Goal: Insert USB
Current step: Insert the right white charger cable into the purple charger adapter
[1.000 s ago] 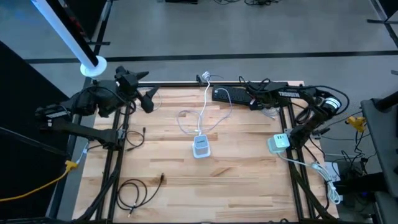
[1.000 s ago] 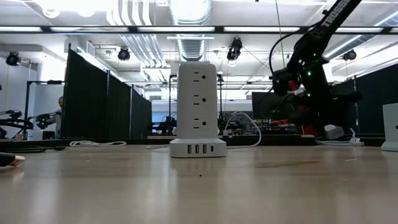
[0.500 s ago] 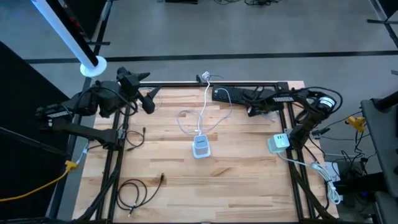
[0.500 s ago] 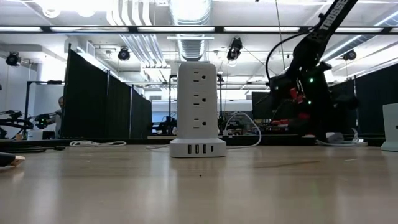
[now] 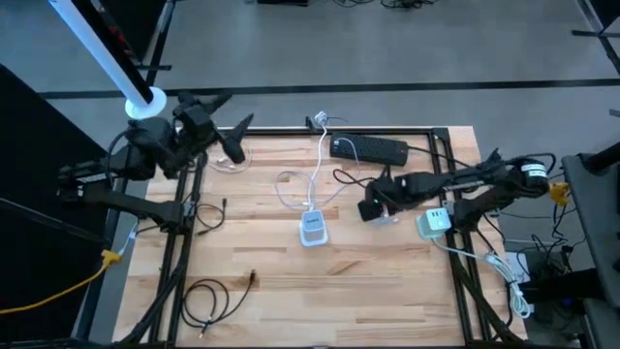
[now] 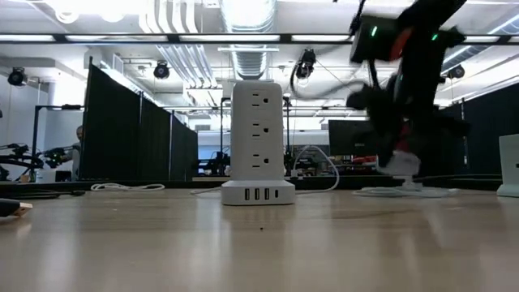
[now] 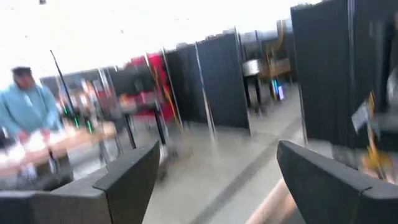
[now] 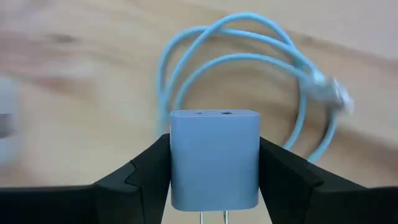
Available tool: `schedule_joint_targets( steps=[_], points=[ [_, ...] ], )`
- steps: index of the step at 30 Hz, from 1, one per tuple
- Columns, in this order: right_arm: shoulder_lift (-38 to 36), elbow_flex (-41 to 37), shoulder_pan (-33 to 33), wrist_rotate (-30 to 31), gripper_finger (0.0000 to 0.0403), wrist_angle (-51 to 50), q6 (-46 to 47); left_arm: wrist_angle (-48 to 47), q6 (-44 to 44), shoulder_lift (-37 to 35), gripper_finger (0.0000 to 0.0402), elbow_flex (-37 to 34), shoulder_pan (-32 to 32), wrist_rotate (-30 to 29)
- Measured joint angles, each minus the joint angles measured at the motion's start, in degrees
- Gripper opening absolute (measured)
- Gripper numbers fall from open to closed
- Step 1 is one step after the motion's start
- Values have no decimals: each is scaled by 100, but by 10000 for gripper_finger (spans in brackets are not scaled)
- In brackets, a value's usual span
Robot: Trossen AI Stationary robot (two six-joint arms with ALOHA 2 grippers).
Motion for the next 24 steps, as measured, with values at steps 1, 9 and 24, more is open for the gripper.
schedule_joint_targets(
  steps=[1, 9, 24],
  points=[
    [-113, 0, 183, 135, 190, -21, 164, 474, 196, 96, 313, 0, 2, 92],
    [-490, 7, 1063, 637, 190, -954, 976, 3248, 1127, 929, 313, 0, 38, 268],
    [-547, -11, -145, 42, 190, -2186, -592, -985, -1728, 1085, 313, 505, -502, 293]
  ],
)
